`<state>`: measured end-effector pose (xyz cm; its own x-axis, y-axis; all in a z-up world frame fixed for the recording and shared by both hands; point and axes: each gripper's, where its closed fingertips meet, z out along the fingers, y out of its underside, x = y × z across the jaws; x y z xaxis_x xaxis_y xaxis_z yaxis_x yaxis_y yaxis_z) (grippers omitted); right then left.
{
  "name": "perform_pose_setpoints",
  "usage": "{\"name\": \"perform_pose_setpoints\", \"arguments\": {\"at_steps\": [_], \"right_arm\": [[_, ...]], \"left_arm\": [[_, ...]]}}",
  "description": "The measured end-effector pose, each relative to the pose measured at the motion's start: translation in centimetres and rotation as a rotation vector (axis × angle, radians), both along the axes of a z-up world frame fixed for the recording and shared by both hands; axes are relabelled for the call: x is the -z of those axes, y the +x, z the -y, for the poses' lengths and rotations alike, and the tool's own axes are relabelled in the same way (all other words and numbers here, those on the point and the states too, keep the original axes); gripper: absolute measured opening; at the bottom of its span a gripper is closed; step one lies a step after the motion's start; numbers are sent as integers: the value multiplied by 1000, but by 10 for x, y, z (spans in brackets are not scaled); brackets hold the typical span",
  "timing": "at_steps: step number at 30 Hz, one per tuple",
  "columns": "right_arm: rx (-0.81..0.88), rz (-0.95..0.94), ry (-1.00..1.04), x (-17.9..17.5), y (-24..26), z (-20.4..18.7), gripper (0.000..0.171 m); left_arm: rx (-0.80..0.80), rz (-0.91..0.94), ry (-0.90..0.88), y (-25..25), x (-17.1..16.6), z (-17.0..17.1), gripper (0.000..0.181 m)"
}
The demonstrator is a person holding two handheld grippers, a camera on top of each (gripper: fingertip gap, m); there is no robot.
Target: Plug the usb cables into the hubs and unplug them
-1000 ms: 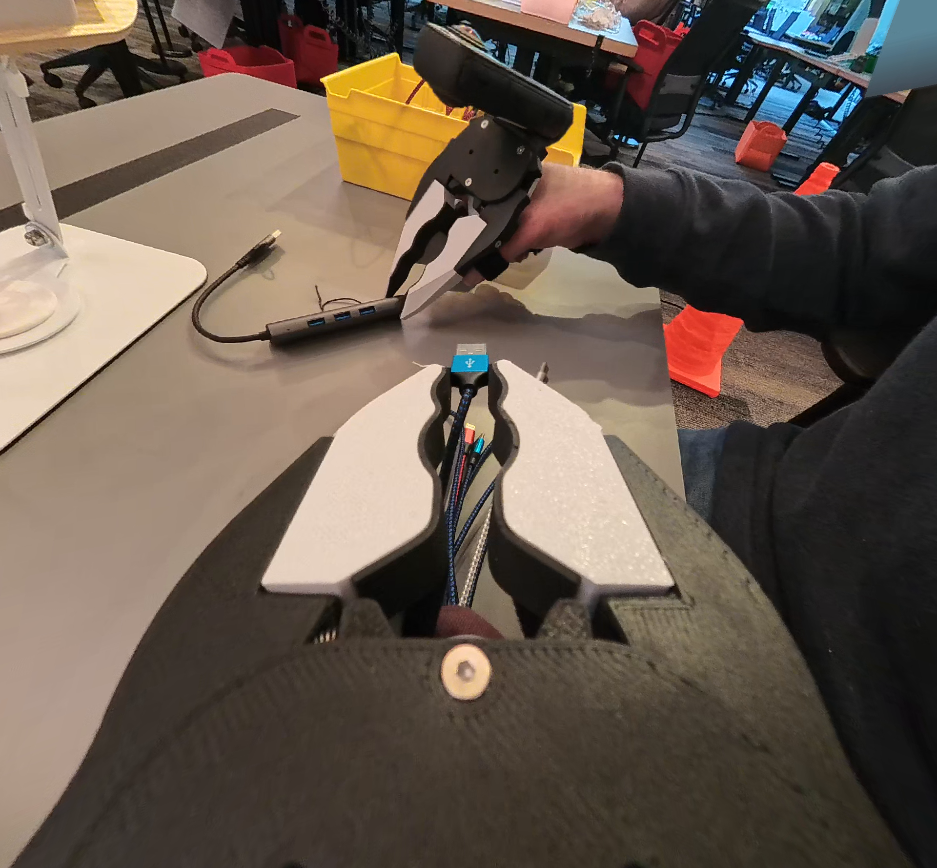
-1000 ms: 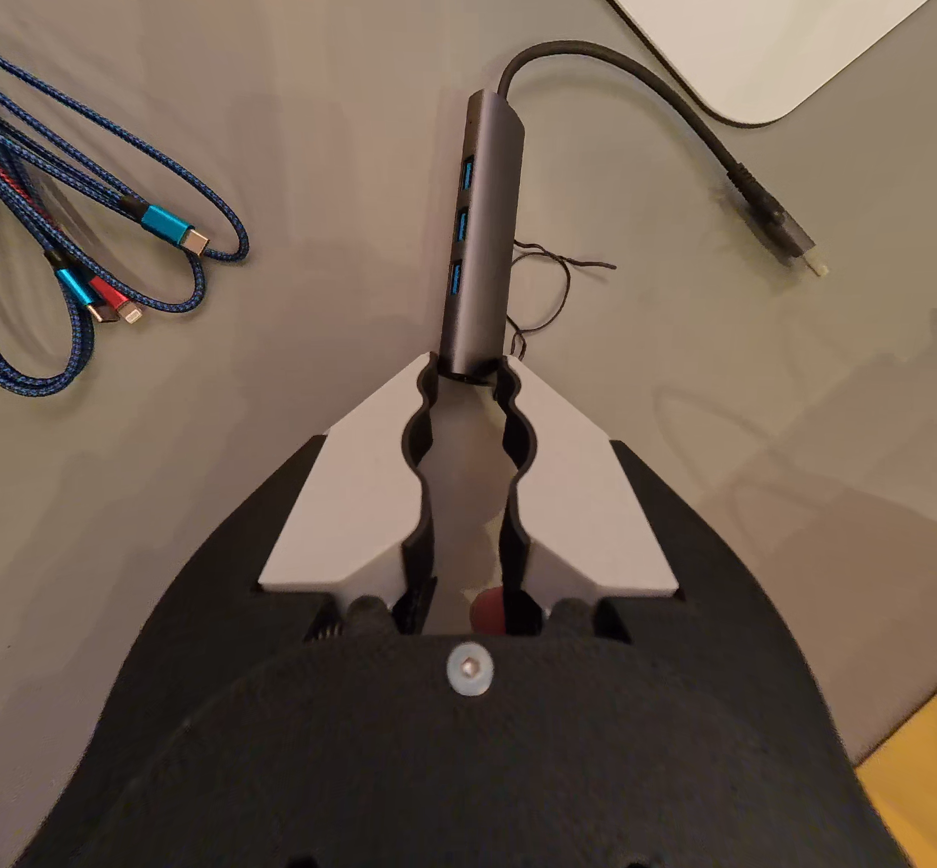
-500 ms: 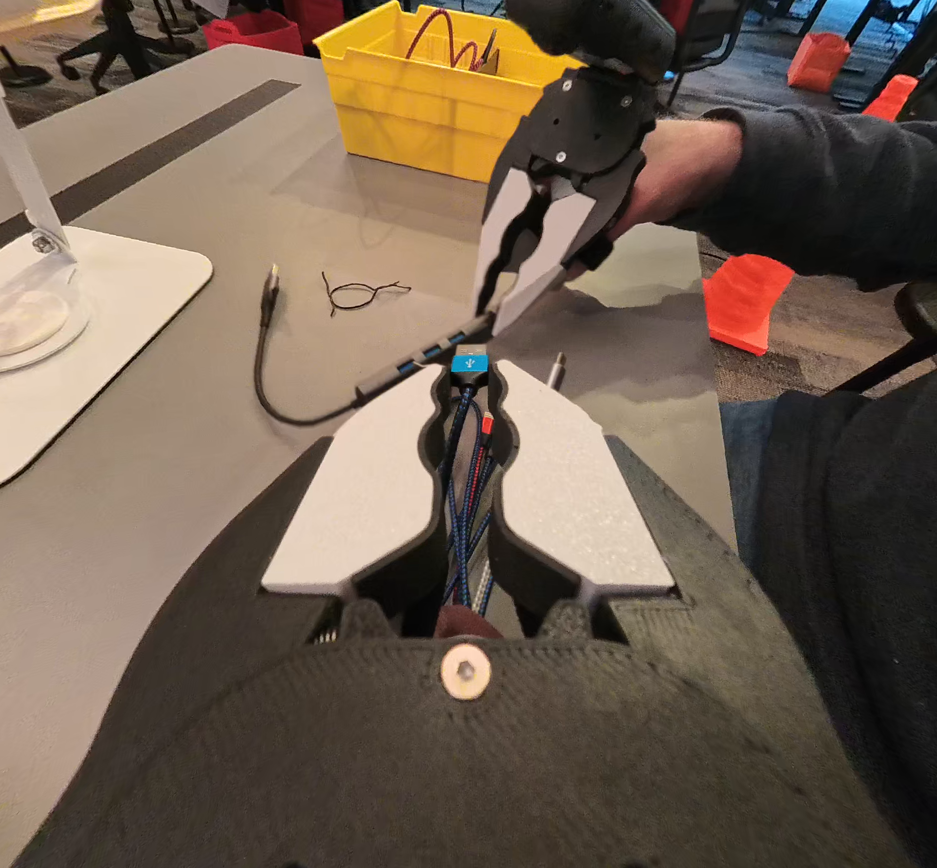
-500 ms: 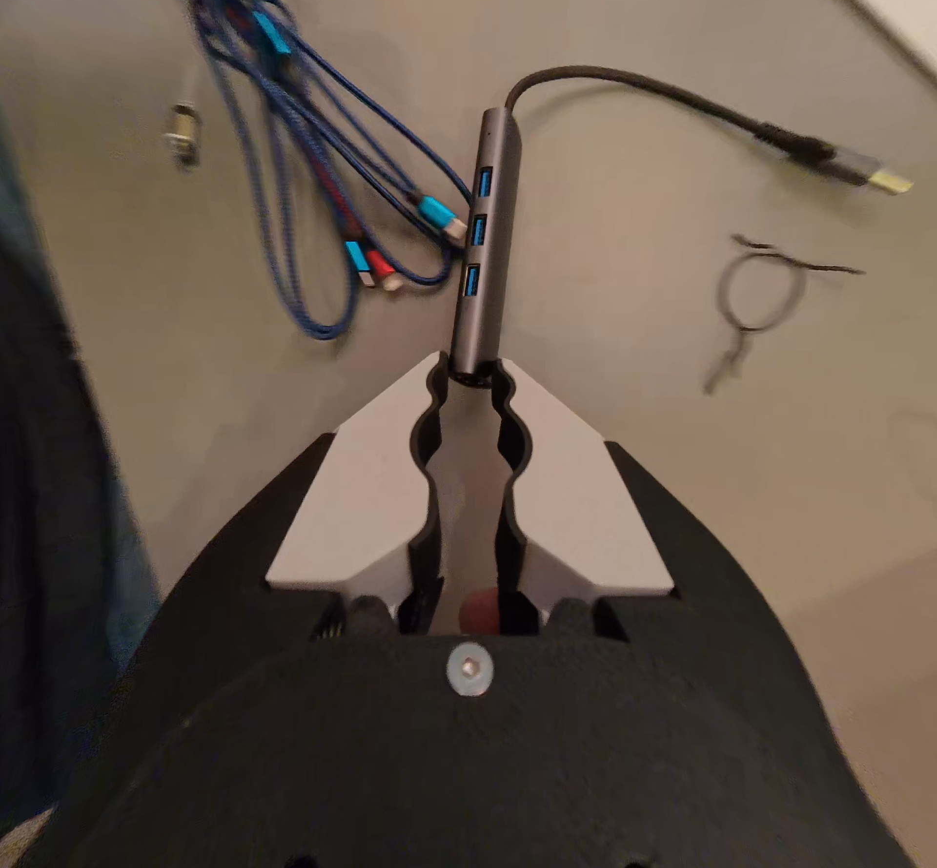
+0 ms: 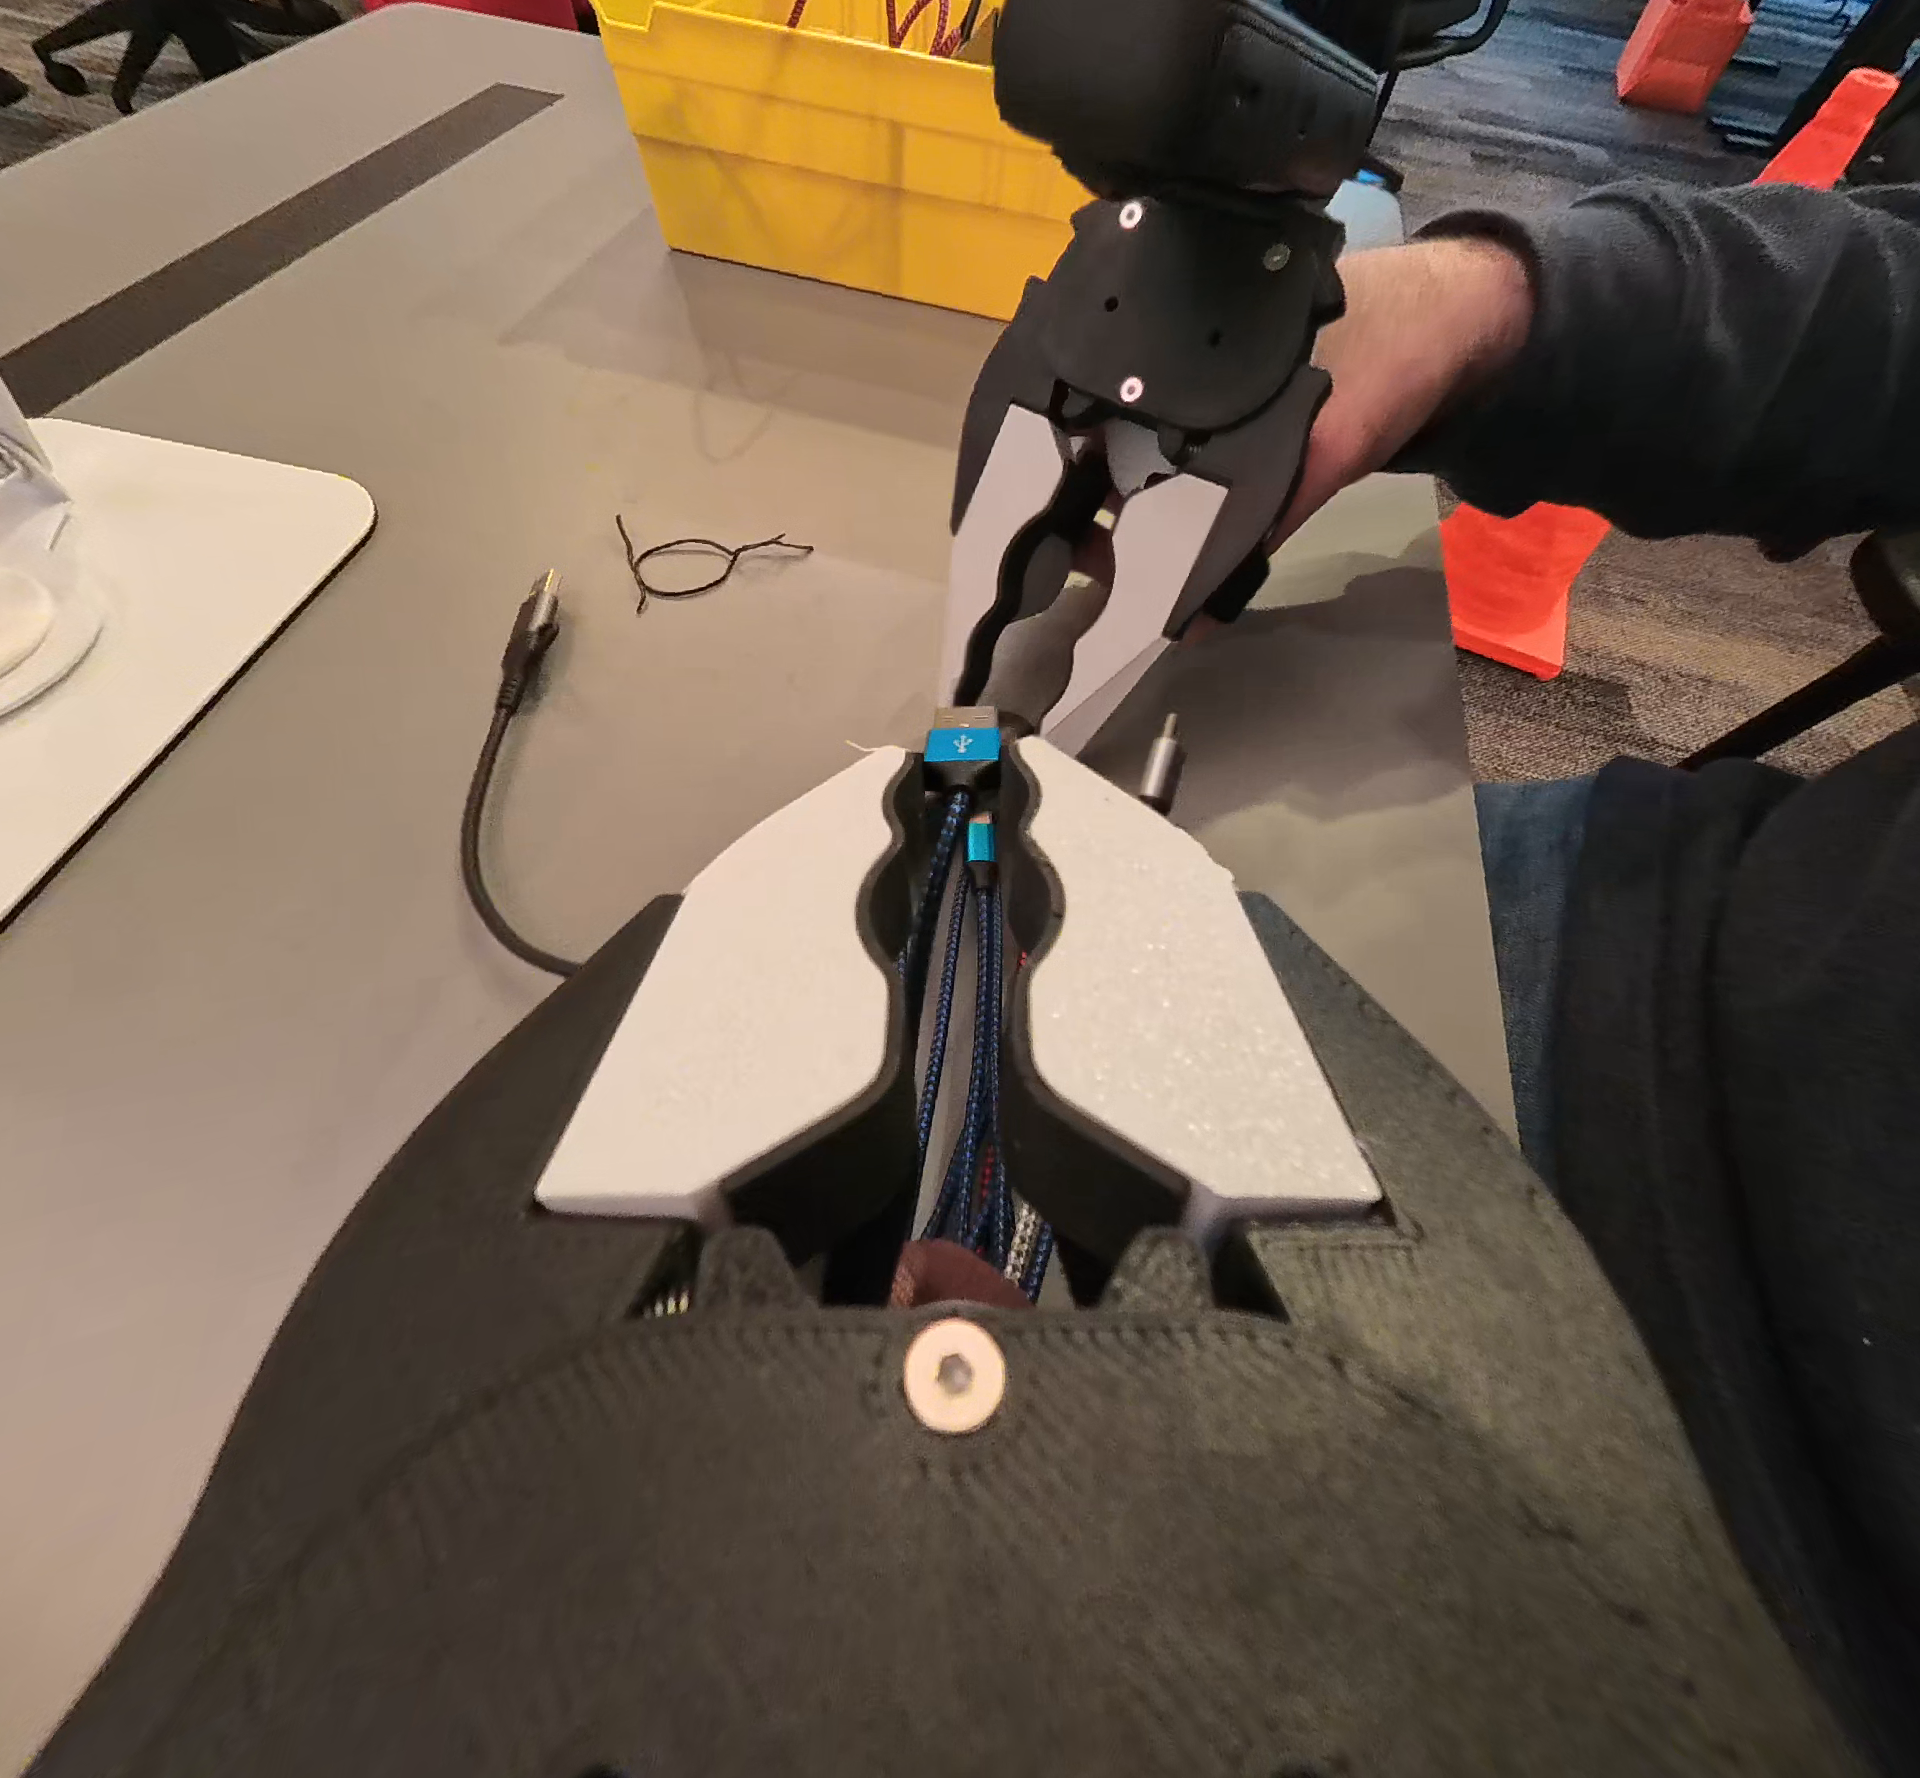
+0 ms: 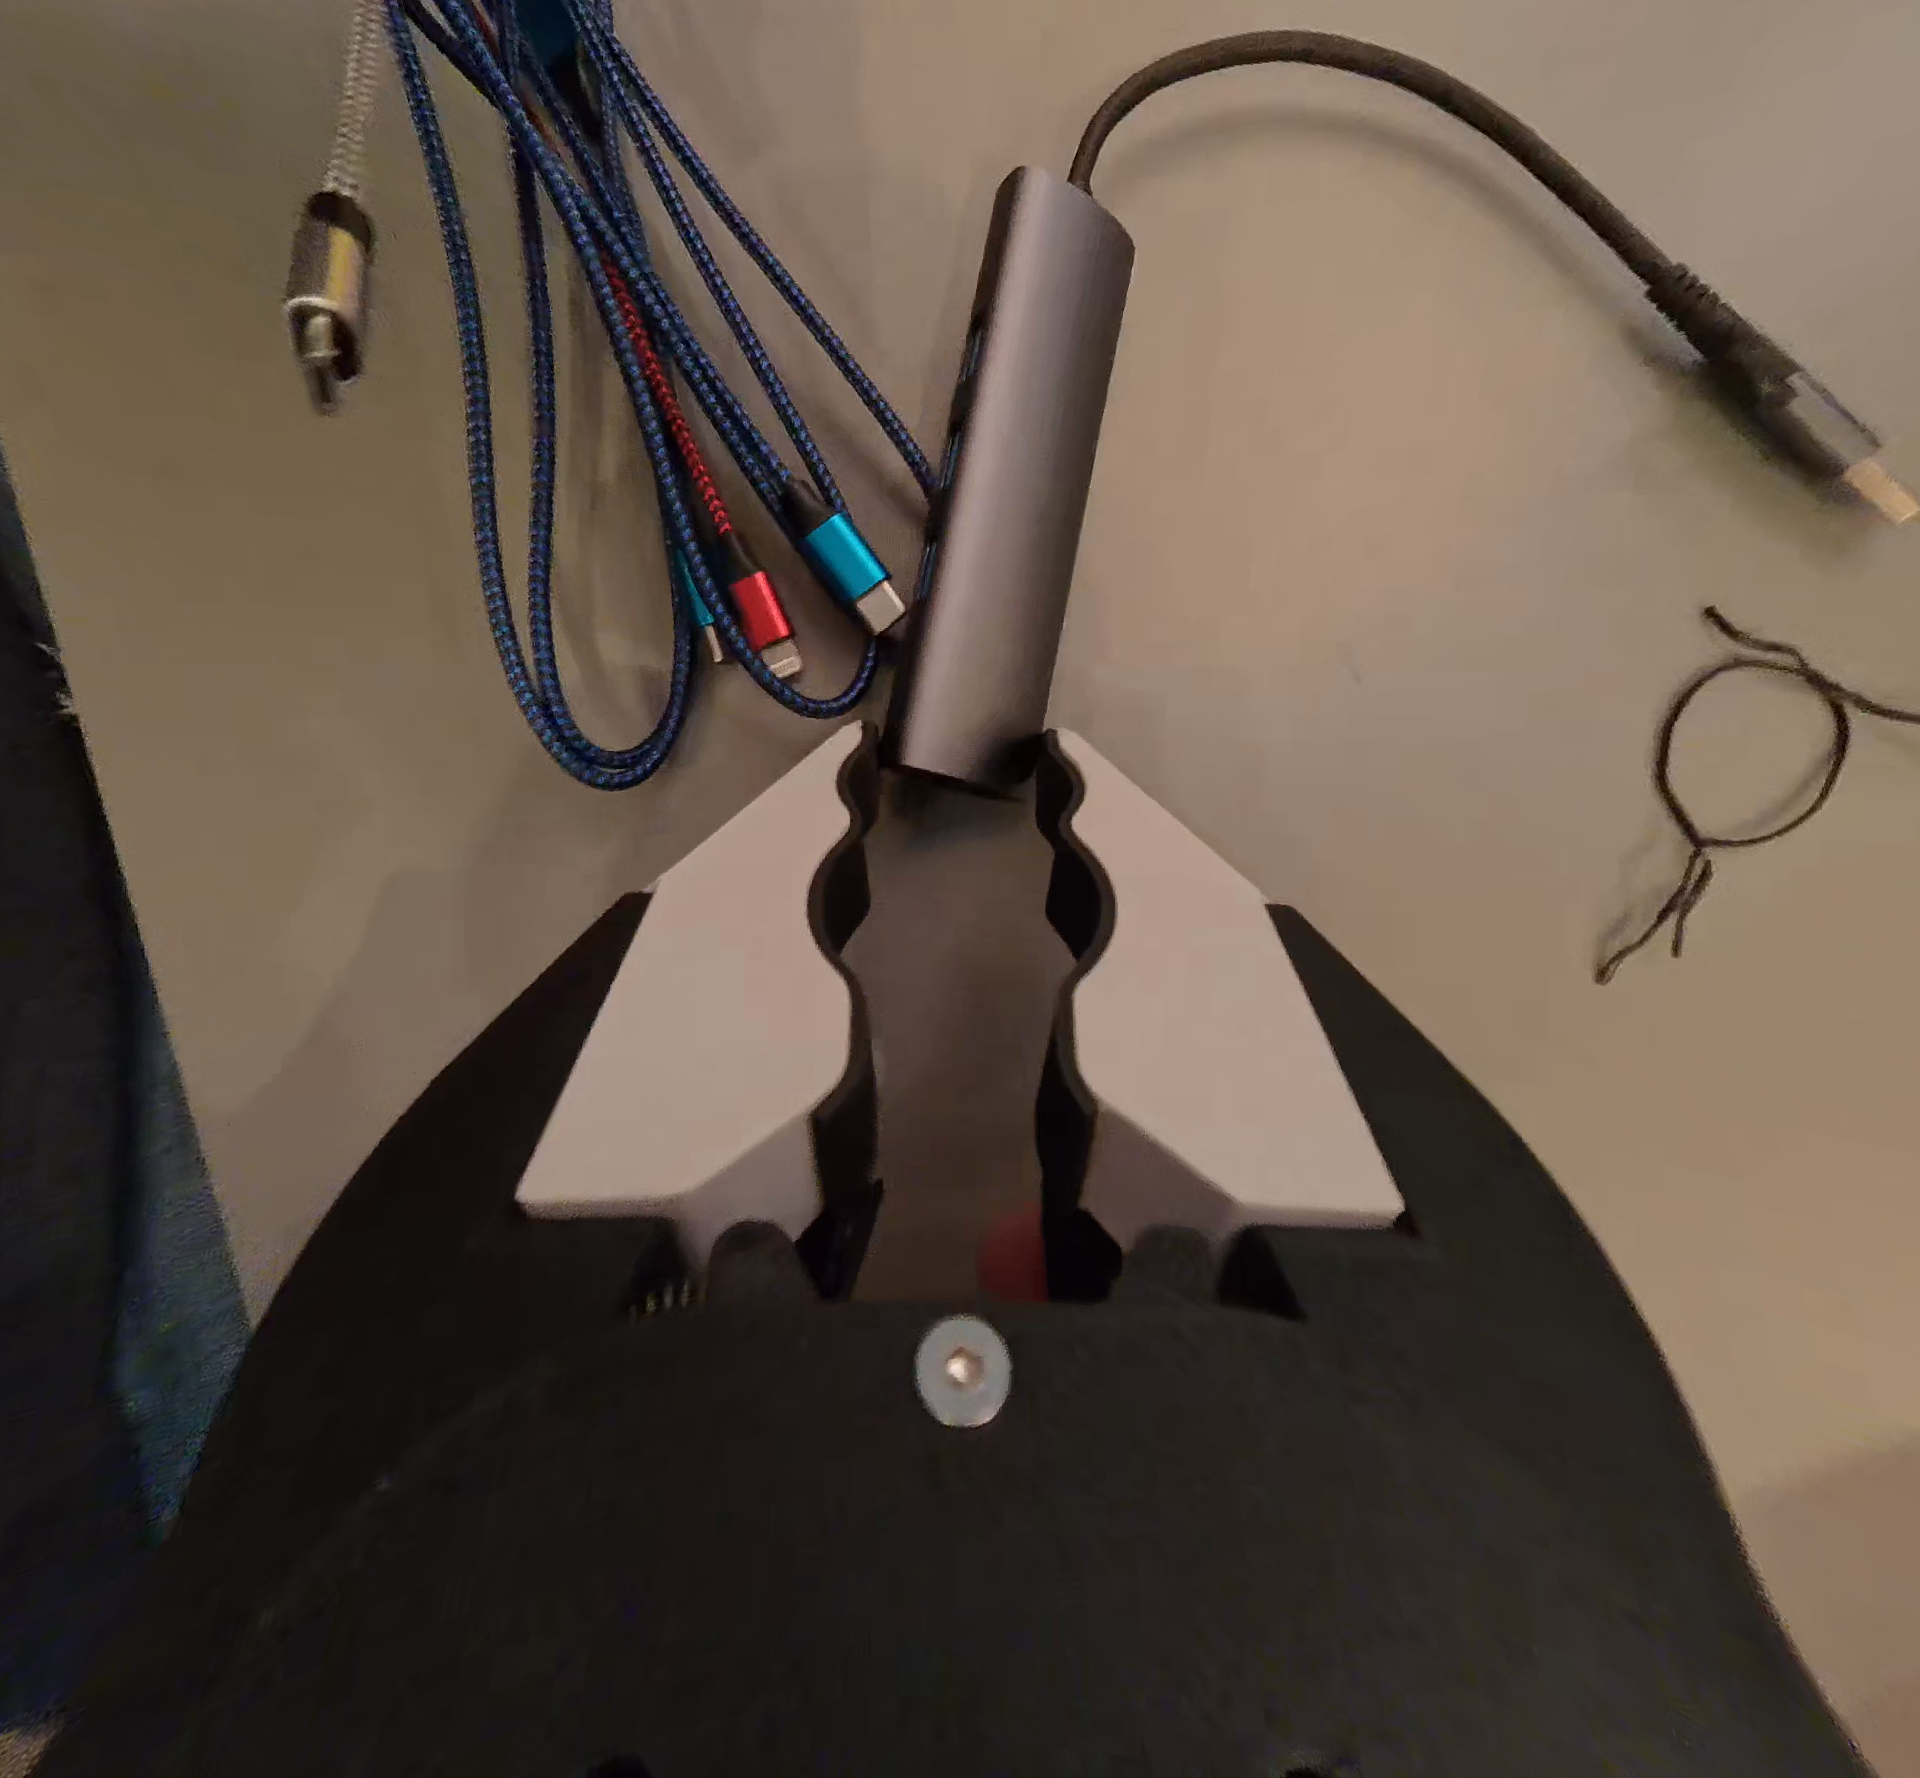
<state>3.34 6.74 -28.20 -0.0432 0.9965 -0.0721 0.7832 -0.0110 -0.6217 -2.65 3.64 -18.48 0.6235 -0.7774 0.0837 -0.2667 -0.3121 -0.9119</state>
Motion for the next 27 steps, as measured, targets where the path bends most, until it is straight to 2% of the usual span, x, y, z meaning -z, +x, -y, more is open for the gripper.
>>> {"name": "perform_pose_setpoints", "arguments": {"at_steps": [8,12,15,18,20,23,27], "right_arm": [[-3,-24,106,-2,-3,-4,27],[-12,-54,226,-8,-2,-6,27],[-13,-67,156,-15,2,1,27],[-40,-166,-151,-34,0,28,27],[-59,-170,-209,-38,3,34,27],[-82,-111,-163,-23,6,38,27],[-155,-38,59,-3,5,41,28]], "left_arm": [[-11,1,2,-4,0,-1,13],[-22,-3,5,-7,0,-2,13],[-36,-7,12,-8,-1,-4,13],[-34,-37,20,-8,1,-4,13],[-29,-52,17,-6,3,-5,13],[-19,-90,19,-3,8,-5,13],[-12,-128,15,-1,14,-5,13]]}}
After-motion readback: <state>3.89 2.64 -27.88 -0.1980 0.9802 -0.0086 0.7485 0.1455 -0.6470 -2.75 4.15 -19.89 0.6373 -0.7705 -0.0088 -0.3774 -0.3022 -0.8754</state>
